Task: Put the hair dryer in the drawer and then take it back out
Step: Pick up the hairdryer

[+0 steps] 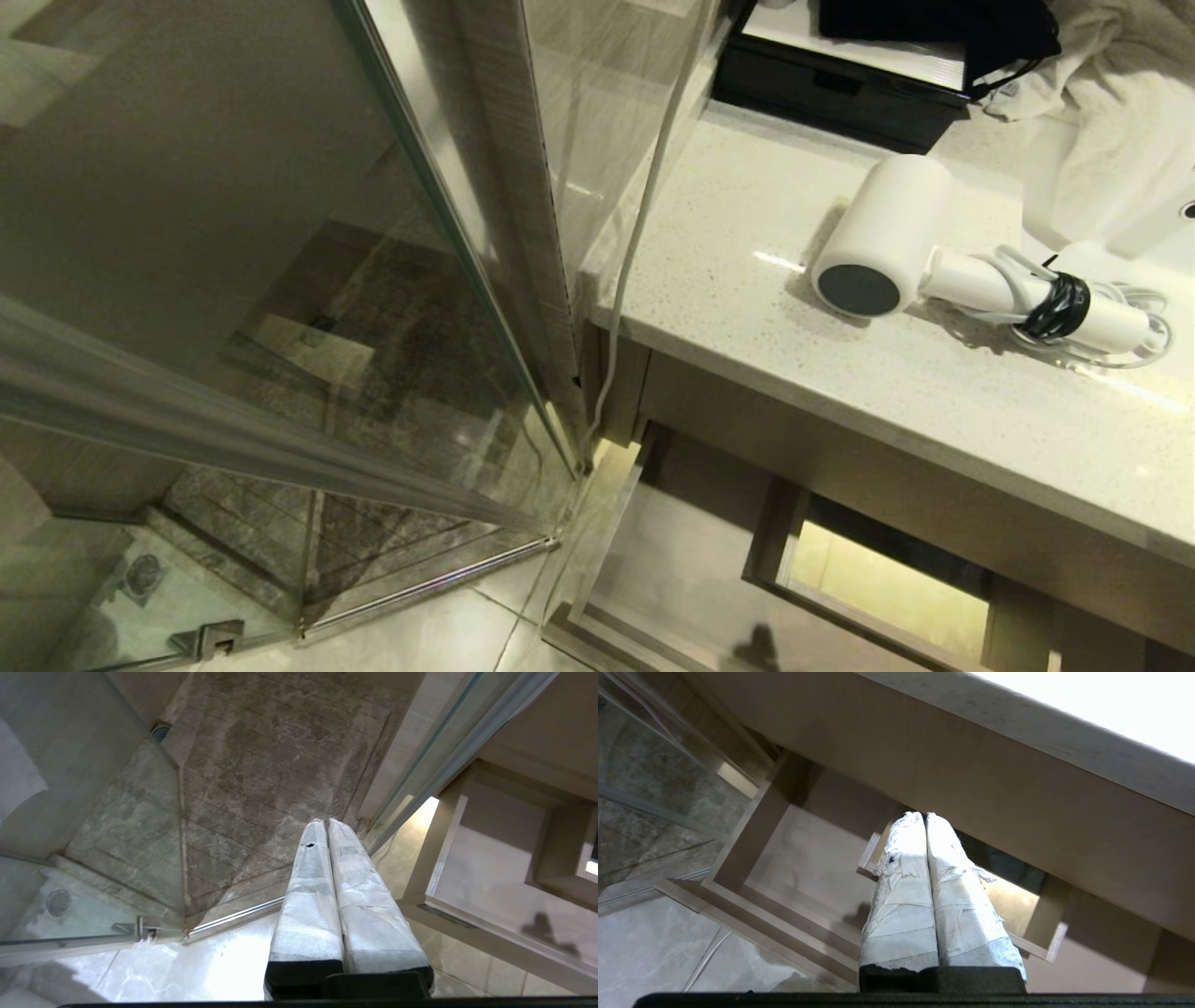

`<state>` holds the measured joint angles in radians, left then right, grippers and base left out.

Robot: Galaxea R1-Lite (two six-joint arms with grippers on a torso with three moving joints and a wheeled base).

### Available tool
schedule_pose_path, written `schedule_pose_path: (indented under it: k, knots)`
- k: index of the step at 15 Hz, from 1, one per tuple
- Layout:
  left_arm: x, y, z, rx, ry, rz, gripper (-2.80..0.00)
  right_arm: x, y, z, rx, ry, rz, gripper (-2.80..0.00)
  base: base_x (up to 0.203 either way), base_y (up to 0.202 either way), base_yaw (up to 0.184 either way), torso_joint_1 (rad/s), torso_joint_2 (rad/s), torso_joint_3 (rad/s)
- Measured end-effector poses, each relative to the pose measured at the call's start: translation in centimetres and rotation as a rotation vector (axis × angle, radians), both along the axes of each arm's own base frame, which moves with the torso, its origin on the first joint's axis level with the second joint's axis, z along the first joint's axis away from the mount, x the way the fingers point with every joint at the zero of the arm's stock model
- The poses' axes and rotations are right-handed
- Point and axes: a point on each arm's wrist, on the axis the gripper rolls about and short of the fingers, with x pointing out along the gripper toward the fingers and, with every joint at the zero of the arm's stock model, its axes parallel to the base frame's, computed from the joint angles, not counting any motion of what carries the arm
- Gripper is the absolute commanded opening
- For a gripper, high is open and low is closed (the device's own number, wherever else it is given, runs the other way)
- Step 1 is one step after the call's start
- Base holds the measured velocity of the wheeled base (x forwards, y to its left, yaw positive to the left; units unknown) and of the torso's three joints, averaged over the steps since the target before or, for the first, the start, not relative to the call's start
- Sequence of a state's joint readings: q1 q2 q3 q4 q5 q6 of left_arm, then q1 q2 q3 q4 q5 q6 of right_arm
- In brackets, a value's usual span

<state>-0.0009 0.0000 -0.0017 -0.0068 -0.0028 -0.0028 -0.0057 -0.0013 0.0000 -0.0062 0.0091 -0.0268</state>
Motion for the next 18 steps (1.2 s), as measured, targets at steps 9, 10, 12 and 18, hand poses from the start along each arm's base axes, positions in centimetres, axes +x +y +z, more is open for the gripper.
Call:
schedule_pose_path:
  k: [9, 10, 12, 18]
  knots:
    - [0.0, 0.0, 0.0, 0.000, 0.000, -0.001, -2.80, 0.0, 0.0, 0.0, 0.011, 0.000, -0.002, -2.80, 0.000, 0.000, 0.000, 0.000, 0.00, 0.000]
    - [0.0, 0.0, 0.0, 0.000, 0.000, -0.002, -2.80, 0.0, 0.0, 0.0, 0.013, 0.000, -0.002, -2.80, 0.000, 0.000, 0.000, 0.000, 0.00, 0.000]
    - [0.0, 0.0, 0.0, 0.000, 0.000, -0.001, -2.80, 0.0, 0.0, 0.0, 0.007, 0.000, -0.001, -2.80, 0.000, 0.000, 0.000, 0.000, 0.00, 0.000]
    - [0.0, 0.0, 0.0, 0.000, 0.000, -0.002, -2.80, -0.7, 0.1, 2.1, -0.017, -0.057, 0.044, -2.80, 0.000, 0.000, 0.000, 0.000, 0.00, 0.000]
